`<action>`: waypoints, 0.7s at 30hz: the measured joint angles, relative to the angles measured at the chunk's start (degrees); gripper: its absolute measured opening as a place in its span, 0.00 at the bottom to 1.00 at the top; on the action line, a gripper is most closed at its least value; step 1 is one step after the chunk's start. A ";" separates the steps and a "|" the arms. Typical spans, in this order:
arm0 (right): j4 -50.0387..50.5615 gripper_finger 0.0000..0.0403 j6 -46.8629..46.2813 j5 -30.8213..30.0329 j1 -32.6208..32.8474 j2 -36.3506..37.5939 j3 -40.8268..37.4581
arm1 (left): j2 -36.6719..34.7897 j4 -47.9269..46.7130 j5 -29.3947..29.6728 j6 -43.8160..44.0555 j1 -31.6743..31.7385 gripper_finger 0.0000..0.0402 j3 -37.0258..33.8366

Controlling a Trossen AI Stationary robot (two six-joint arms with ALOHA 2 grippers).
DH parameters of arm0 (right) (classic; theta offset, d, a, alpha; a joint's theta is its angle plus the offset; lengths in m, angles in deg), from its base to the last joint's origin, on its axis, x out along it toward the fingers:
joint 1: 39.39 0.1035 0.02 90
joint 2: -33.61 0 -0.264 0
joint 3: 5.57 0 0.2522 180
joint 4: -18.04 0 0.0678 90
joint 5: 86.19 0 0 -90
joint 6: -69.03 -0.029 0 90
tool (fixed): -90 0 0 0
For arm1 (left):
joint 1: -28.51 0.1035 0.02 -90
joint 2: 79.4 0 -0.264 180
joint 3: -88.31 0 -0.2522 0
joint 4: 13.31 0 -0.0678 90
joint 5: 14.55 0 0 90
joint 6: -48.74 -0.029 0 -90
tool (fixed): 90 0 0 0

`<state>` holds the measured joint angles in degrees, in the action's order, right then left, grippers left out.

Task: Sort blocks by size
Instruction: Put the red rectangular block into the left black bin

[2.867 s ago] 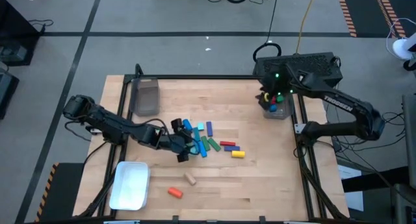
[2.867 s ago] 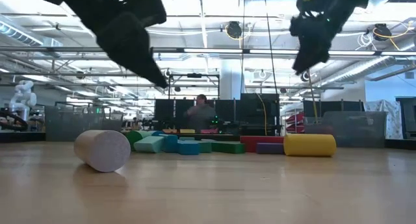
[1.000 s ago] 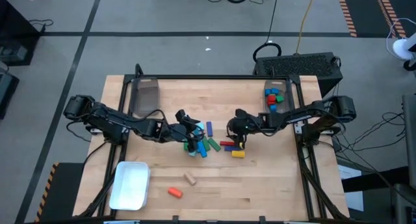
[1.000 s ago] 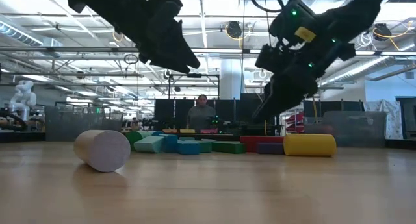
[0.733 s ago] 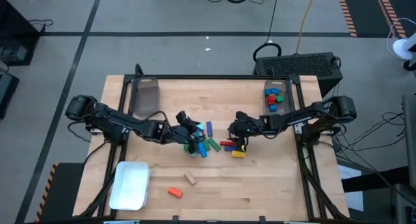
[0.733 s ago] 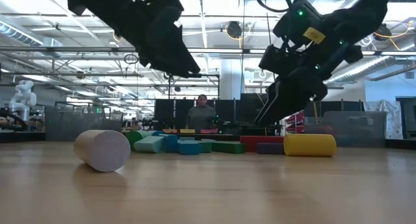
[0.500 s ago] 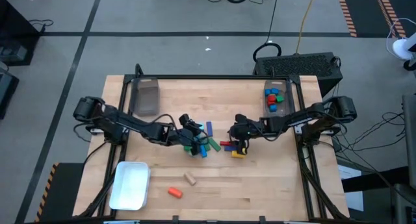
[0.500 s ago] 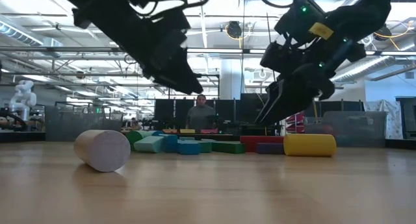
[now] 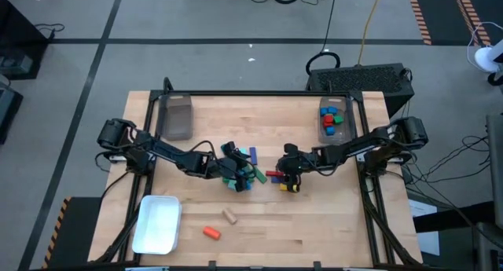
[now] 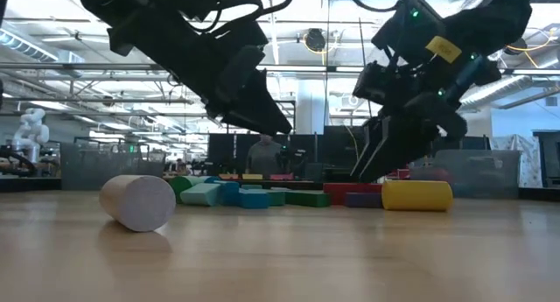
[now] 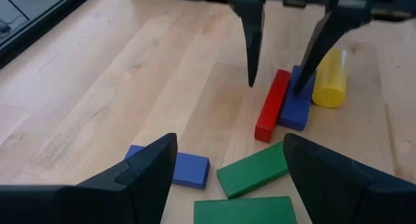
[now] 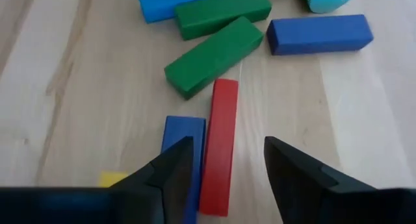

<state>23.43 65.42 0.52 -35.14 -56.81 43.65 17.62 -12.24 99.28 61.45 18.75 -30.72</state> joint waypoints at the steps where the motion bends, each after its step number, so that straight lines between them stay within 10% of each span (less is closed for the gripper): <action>1: -0.05 0.42 -0.01 0.00 0.00 -0.83 0.01 | 0.00 0.04 0.00 -0.02 0.00 0.70 0.00; 21: -4.41 0.08 0.81 -2.61 -0.07 -4.64 0.08 | 0.00 3.26 -2.62 -3.39 0.00 0.70 -0.02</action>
<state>19.02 66.23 -2.10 -35.21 -61.46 43.73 17.62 -8.98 96.66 58.06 18.75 -30.75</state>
